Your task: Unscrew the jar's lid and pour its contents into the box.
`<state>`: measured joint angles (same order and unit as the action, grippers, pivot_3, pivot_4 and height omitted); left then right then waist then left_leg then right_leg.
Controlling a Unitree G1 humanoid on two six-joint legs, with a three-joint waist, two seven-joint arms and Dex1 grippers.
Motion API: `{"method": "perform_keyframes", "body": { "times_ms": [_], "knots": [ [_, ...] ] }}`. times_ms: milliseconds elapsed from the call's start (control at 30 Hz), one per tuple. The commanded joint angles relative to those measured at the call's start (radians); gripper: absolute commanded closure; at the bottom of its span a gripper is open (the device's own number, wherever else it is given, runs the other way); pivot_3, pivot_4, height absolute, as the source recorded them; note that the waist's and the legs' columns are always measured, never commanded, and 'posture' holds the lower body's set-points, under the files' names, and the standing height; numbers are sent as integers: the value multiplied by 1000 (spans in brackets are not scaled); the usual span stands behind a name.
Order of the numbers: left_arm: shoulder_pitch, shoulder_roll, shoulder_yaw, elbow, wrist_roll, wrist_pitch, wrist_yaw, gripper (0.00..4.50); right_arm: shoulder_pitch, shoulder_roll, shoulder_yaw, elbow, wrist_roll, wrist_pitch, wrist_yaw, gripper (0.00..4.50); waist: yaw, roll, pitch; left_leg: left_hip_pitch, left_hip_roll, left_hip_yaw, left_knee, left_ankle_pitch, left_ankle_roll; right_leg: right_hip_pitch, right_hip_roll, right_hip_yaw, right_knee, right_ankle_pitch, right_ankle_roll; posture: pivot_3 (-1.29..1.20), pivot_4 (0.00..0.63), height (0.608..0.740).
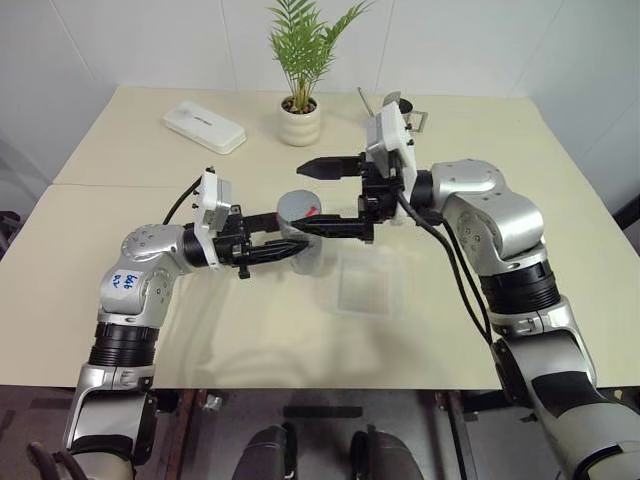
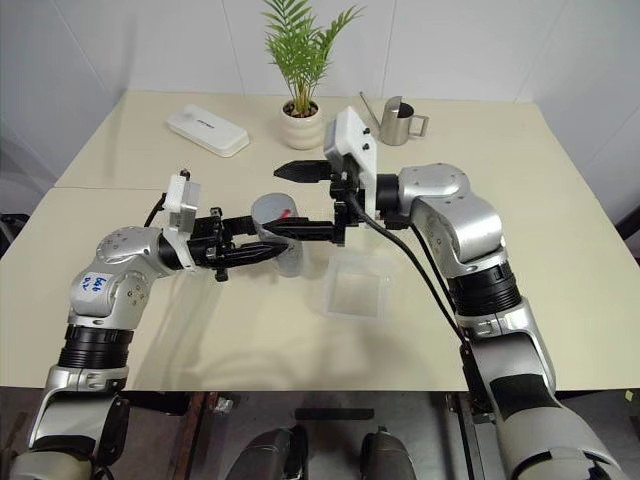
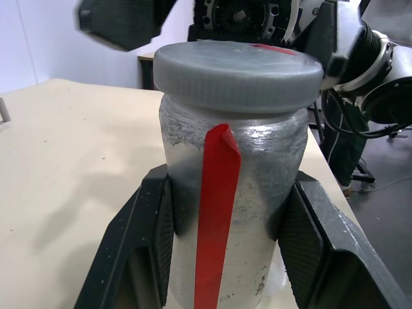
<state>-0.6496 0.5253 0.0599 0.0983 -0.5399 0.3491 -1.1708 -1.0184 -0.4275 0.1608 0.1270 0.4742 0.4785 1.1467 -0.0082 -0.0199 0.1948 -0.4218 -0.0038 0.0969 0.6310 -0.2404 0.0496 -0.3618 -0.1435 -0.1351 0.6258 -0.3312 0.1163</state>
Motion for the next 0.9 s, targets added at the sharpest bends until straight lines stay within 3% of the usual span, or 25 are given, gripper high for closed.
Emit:
{"method": "perform_keyframes", "body": {
  "times_ms": [33, 333, 600, 900],
  "knots": [
    [5, 1, 19, -50, -34, -41, -45, 2644, 8, -82, -92, 65, -25, -15, -21, 13, 0, 0, 0, 0, 0, 0, 0, 0, 0, 0, 0, 0, 0, 0, 0, 0, 150, 740],
    [1, 10, 23, -35, -19, -35, -42, 2644, 13, -149, -145, 72, 31, 35, 49, 13, -10, 0, 0, 0, 0, 1, -1, 1, 1, 1, -1, 0, -1, 0, 0, 0, 150, 740],
    [1, 9, 9, -33, -8, -33, -37, 2644, 20, -70, -128, -108, 130, 168, 13, 13, -19, 0, 0, 0, 0, 0, -1, 1, 0, 1, -2, 0, -1, 0, 0, 0, 150, 740],
    [-8, 10, -10, -24, 5, -28, -42, 2644, -14, 23, 8, -170, 21, 179, -106, 13, -18, 0, 0, 0, -1, -1, 0, 1, 0, 0, -3, 1, 0, 0, 0, 0, 150, 740]
  ]
}}
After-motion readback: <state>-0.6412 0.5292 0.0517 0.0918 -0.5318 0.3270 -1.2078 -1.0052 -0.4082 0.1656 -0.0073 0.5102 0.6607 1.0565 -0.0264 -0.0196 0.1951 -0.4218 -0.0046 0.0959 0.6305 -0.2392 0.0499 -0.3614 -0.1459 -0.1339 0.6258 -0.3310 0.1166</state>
